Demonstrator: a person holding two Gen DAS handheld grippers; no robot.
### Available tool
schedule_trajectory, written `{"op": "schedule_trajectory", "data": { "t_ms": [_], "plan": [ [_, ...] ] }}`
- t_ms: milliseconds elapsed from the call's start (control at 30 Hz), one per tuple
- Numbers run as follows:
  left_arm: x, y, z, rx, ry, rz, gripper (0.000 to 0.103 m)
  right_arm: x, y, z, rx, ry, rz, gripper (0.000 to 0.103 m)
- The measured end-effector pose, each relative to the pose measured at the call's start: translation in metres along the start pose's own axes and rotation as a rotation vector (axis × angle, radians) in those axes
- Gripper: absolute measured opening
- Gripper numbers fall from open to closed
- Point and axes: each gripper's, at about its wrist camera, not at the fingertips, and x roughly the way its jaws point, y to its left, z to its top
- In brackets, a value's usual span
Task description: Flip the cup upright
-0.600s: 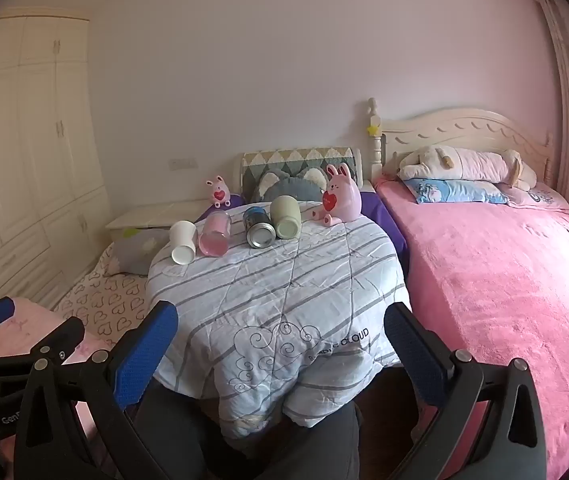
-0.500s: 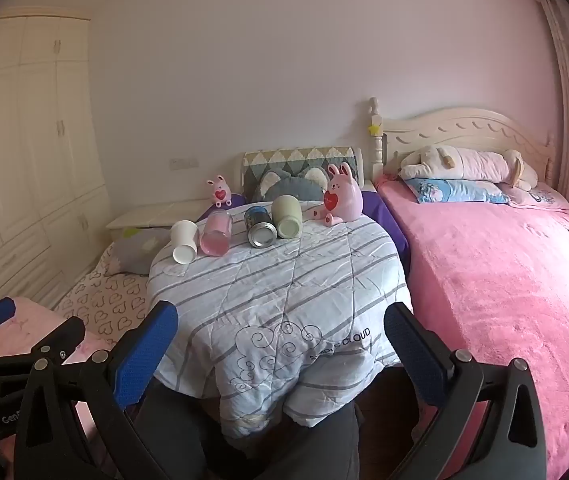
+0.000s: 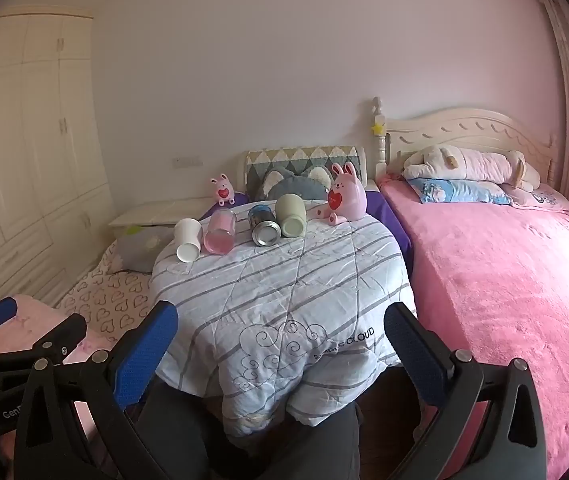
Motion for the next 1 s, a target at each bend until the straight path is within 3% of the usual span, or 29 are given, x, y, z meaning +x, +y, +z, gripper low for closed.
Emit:
{"op": "schedule_trajectory", "data": {
  "t_ms": [1000],
  "plan": [
    [0.0055,0.0027,-0.0019,-0.002,0.008,-0.002,0.103,0.0039,0.0008,-0.0024,-0.003,0.008,0.015,0.103]
  ]
}}
